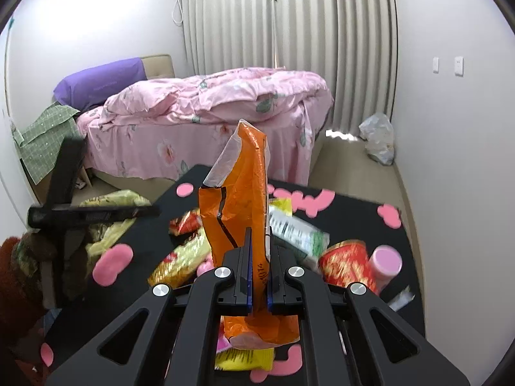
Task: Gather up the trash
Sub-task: 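Carry both packets to the yellow trash bag and open both tools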
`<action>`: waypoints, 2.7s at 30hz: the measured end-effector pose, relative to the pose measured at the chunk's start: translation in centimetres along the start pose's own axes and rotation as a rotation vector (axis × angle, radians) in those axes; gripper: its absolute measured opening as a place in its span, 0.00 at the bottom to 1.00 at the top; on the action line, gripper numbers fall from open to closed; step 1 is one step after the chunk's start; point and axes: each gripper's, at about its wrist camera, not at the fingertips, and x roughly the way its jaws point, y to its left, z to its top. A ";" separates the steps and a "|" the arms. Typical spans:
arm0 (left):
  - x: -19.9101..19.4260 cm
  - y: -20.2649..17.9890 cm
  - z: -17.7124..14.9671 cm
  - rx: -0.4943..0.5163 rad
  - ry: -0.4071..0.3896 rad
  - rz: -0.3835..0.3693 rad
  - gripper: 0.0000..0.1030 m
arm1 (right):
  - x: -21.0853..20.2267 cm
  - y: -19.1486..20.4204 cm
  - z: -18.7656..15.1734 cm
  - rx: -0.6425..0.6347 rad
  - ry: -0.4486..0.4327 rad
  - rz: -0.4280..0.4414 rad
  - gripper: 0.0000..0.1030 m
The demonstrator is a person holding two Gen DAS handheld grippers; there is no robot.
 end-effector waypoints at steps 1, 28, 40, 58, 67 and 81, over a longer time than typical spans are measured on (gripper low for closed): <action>1.0 0.0 0.4 -0.006 -0.001 0.015 0.58 | 0.0 0.0 -0.5 0.012 0.004 0.000 0.06; -9.8 0.2 -2.9 0.110 -0.098 0.330 0.47 | -1.4 3.2 1.3 0.053 -0.089 0.098 0.06; -18.7 9.6 -3.8 -0.107 -0.267 0.516 0.47 | 1.8 14.1 5.6 -0.091 -0.071 0.291 0.06; -10.6 17.4 -6.7 -0.254 -0.120 0.508 0.48 | 25.2 25.2 3.3 -0.212 0.463 0.470 0.06; -8.2 18.7 -8.3 -0.266 -0.034 0.475 0.48 | 25.2 25.6 2.2 -0.266 0.487 0.500 0.06; -10.3 19.7 -8.5 -0.358 -0.095 0.437 0.48 | 27.0 26.6 2.3 -0.262 0.507 0.517 0.06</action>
